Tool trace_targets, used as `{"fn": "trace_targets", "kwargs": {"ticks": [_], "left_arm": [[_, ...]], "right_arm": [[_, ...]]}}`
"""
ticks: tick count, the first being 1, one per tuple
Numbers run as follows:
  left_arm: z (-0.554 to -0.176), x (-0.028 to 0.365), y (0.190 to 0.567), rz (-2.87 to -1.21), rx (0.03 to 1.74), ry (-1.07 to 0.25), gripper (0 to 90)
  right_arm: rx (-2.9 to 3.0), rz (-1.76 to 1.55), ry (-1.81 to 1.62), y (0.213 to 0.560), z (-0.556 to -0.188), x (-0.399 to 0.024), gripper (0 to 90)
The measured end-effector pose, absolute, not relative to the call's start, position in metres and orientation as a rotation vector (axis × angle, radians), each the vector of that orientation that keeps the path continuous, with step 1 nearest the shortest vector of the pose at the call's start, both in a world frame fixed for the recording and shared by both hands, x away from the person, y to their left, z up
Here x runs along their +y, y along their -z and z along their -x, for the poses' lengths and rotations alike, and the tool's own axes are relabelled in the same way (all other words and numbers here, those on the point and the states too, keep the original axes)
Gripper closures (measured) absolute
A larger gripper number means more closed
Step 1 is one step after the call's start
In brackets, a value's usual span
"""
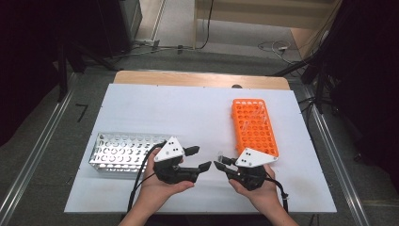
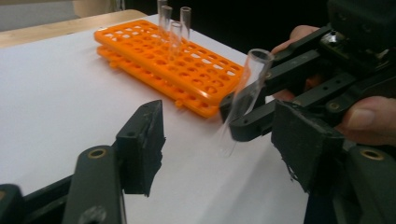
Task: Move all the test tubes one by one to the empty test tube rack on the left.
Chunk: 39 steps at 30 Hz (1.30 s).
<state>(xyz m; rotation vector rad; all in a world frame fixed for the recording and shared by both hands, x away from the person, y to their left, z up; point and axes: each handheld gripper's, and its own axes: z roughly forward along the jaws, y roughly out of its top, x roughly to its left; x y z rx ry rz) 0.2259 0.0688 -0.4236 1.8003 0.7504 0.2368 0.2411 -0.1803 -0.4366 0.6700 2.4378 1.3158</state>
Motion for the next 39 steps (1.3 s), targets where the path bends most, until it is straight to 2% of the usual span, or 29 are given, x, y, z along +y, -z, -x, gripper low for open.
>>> {"fn": "trace_targets", "kwargs": {"ticks": [3, 19, 24, 27, 36, 38, 39], "left_arm": [[-0.224, 0.064, 0.423, -1.799, 0.721, -0.214, 44.6], [-0.222, 0.053, 0.422, -1.817, 0.68, -0.176, 58.2], [-0.222, 0.051, 0.423, -1.835, 0.683, -0.2, 65.3], [-0.221, 0.051, 0.423, -1.837, 0.678, -0.211, 73.1], [-0.22, 0.051, 0.422, -1.851, 0.68, -0.253, 75.7], [-0.221, 0.052, 0.42, -1.848, 0.692, -0.261, 75.8], [-0.221, 0.052, 0.42, -1.848, 0.692, -0.261, 75.8]], "right_arm": [[2.446, -0.662, -1.307, 0.438, -0.24, -0.178, 73.8], [2.476, -0.576, -1.259, 0.44, -0.229, -0.162, 73.9], [2.484, -0.555, -1.261, 0.439, -0.226, -0.16, 73.9], [2.492, -0.551, -1.258, 0.439, -0.226, -0.159, 73.8], [2.49, -0.568, -1.269, 0.44, -0.227, -0.16, 73.1], [2.497, -0.572, -1.289, 0.44, -0.228, -0.161, 66.4], [2.497, -0.572, -1.289, 0.44, -0.228, -0.161, 66.4]]}}
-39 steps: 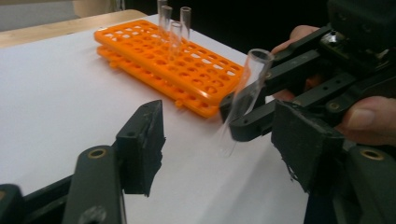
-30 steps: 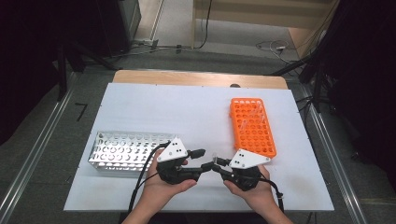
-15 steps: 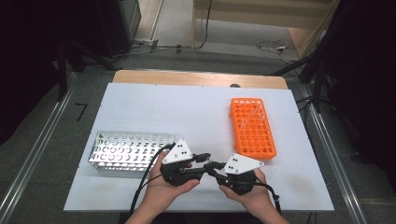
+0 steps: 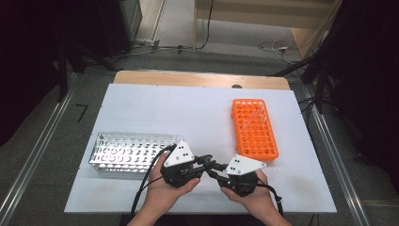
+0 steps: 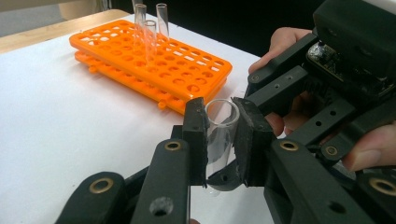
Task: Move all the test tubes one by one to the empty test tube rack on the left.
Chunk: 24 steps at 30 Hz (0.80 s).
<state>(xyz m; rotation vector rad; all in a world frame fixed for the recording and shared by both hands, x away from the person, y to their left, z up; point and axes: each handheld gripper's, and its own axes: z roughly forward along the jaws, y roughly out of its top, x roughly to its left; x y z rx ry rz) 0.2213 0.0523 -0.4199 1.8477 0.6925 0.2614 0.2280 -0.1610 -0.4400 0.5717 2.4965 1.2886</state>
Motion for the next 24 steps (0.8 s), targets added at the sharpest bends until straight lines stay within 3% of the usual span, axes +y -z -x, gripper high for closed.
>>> {"fn": "trace_targets", "kwargs": {"ticks": [3, 4, 7, 8, 10, 14, 24], "left_arm": [[-0.224, 0.056, 0.417, -1.833, 0.706, -0.261, 75.8], [-0.225, 0.058, 0.416, -1.828, 0.71, -0.263, 75.8], [-0.228, 0.064, 0.413, -1.825, 0.72, -0.275, 75.8], [-0.229, 0.066, 0.412, -1.828, 0.72, -0.28, 75.8], [-0.231, 0.07, 0.408, -1.82, 0.728, -0.296, 75.8], [-0.236, 0.08, 0.4, -1.801, 0.741, -0.319, 75.9], [-0.25, 0.106, 0.388, -1.767, 0.792, -0.378, 75.8]], "right_arm": [[2.501, -0.597, -1.339, 0.439, -0.231, -0.167, 49.1], [2.501, -0.597, -1.339, 0.439, -0.231, -0.167, 49.1], [2.473, -0.616, -1.378, 0.437, -0.232, -0.175, 35.5], [2.449, -0.646, -1.398, 0.435, -0.233, -0.182, 26.6], [2.445, -0.655, -1.41, 0.433, -0.234, -0.186, 22.6], [2.417, -0.712, -1.432, 0.43, -0.239, -0.205, 2.2], [2.337, -0.808, -1.448, 0.426, -0.244, -0.252, 0.0]]}}
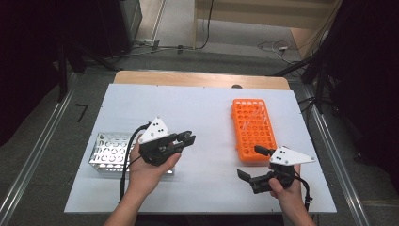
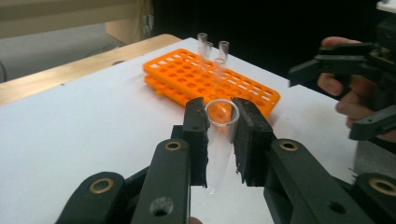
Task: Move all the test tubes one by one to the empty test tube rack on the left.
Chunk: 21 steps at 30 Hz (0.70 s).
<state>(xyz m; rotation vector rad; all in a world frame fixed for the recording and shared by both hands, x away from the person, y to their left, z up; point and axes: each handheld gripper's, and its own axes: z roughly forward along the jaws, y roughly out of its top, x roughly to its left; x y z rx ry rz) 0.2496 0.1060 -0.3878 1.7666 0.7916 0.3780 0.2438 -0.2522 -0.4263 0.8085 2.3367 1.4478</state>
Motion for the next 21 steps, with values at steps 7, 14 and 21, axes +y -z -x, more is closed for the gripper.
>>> {"fn": "trace_targets", "kwargs": {"ticks": [7, 14, 21], "left_arm": [[-0.258, 0.125, 0.388, -1.75, 0.827, -0.421, 75.8], [-0.266, 0.143, 0.392, -1.733, 0.875, -0.455, 75.9], [-0.272, 0.154, 0.398, -1.726, 0.919, -0.49, 75.9]], "right_arm": [[2.318, -0.858, -1.419, 0.43, -0.246, -0.281, 0.0], [2.278, -0.922, -1.415, 0.437, -0.258, -0.303, 0.0], [2.248, -0.966, -1.422, 0.44, -0.263, -0.315, 0.0]]}}
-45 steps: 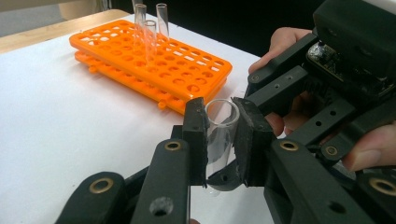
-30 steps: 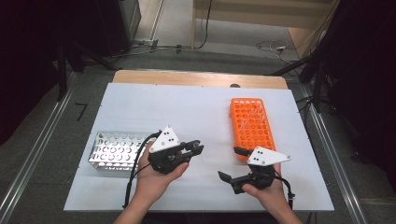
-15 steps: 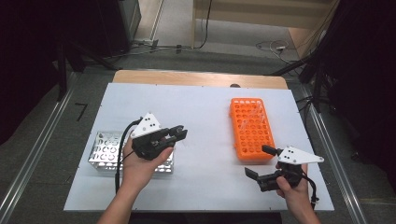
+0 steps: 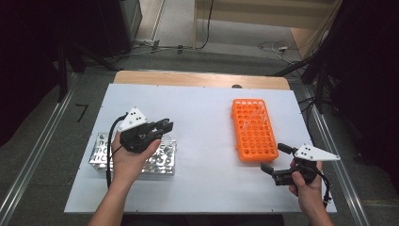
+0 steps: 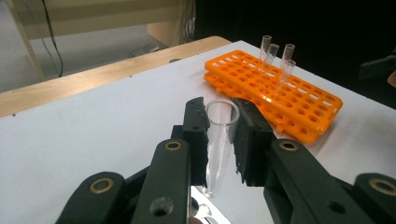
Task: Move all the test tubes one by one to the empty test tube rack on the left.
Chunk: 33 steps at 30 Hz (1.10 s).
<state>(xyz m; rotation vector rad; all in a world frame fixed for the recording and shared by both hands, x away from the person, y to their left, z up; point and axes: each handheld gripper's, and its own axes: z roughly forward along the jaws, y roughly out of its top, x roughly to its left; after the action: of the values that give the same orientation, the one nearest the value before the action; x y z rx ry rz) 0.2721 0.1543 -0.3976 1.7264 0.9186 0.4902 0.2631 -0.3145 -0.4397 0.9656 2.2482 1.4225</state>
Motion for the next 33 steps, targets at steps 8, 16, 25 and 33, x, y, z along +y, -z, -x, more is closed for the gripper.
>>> {"fn": "trace_targets", "kwargs": {"ticks": [8, 16, 25, 33], "left_arm": [[-0.276, 0.158, 0.406, -1.742, 0.952, -0.533, 75.9], [-0.279, 0.152, 0.415, -1.786, 0.959, -0.538, 75.9], [-0.282, 0.143, 0.429, -1.851, 0.968, -0.547, 75.9], [-0.285, 0.139, 0.436, -1.894, 0.988, -0.523, 75.8]], "right_arm": [[2.247, -0.97, -1.423, 0.44, -0.264, -0.316, 0.0], [2.251, -0.963, -1.421, 0.44, -0.264, -0.315, 0.0], [2.247, -0.965, -1.425, 0.439, -0.263, -0.315, 0.0], [2.247, -0.966, -1.422, 0.44, -0.264, -0.314, 0.0]]}}
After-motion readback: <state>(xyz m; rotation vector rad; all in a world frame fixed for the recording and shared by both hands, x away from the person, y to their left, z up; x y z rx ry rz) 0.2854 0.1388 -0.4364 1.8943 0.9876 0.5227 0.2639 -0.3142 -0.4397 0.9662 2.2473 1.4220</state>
